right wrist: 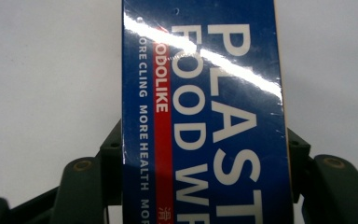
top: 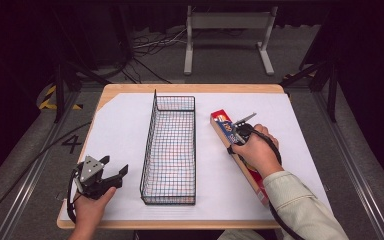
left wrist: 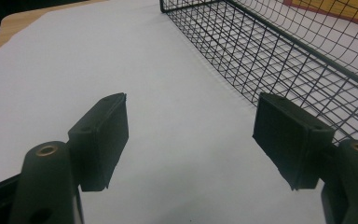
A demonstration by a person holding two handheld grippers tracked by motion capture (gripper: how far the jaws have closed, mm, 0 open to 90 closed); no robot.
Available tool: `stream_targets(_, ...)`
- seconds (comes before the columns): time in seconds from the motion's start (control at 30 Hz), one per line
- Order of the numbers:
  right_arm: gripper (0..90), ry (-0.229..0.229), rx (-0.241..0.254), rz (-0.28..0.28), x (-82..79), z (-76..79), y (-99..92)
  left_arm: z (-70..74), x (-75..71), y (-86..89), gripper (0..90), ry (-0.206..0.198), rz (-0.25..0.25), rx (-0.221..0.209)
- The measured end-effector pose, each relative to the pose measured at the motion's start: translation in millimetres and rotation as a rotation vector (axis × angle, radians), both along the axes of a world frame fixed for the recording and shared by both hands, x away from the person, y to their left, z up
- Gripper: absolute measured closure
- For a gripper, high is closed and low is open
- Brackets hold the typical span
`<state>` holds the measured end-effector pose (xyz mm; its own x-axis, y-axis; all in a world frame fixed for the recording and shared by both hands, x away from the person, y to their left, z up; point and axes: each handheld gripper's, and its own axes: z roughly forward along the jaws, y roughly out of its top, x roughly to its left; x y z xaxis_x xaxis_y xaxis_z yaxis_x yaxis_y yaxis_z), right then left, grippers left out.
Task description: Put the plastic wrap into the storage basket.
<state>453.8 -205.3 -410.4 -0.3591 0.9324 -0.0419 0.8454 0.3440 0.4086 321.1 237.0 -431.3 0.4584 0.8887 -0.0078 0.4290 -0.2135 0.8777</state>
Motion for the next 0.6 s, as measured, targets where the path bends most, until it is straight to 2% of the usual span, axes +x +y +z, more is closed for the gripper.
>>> stream_targets(0.07,40.1,0.012,0.007,-0.011,-0.2,1.1,-0.2,1.1,-2.4,1.6,26.7,-0.002,0.0,-0.004)
stream_targets(0.17,40.2,0.029,0.046,-0.035,-2.7,4.5,0.1,2.2,-5.6,2.9,26.7,-0.007,0.003,-0.009)
stream_targets(0.43,40.2,0.009,0.056,-0.062,-4.7,22.5,3.3,2.4,-8.3,4.5,26.8,-0.008,0.007,-0.015)
stream_targets(0.6,40.1,-0.008,0.071,-0.094,-2.4,37.6,8.6,1.3,-4.9,3.6,26.8,-0.007,0.007,-0.011)
